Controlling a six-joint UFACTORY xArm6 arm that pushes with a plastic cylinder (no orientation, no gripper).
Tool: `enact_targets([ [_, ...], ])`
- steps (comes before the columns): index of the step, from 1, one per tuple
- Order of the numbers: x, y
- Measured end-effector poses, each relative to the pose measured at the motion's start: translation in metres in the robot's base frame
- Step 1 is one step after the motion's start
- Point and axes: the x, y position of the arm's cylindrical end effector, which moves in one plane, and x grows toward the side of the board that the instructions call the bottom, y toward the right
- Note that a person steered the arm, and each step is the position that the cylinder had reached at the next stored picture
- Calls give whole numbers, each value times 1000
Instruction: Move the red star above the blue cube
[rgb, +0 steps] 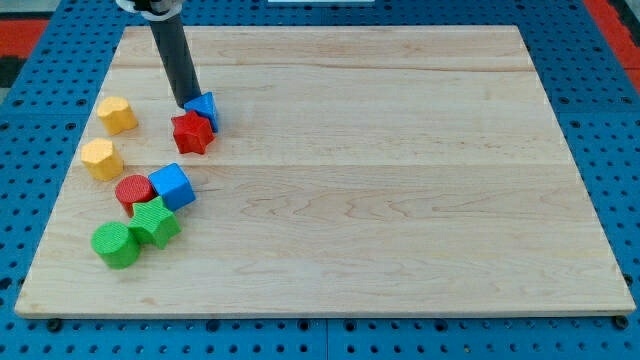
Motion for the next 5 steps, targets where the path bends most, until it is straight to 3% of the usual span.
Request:
enact_targets([
  [5, 88, 5],
])
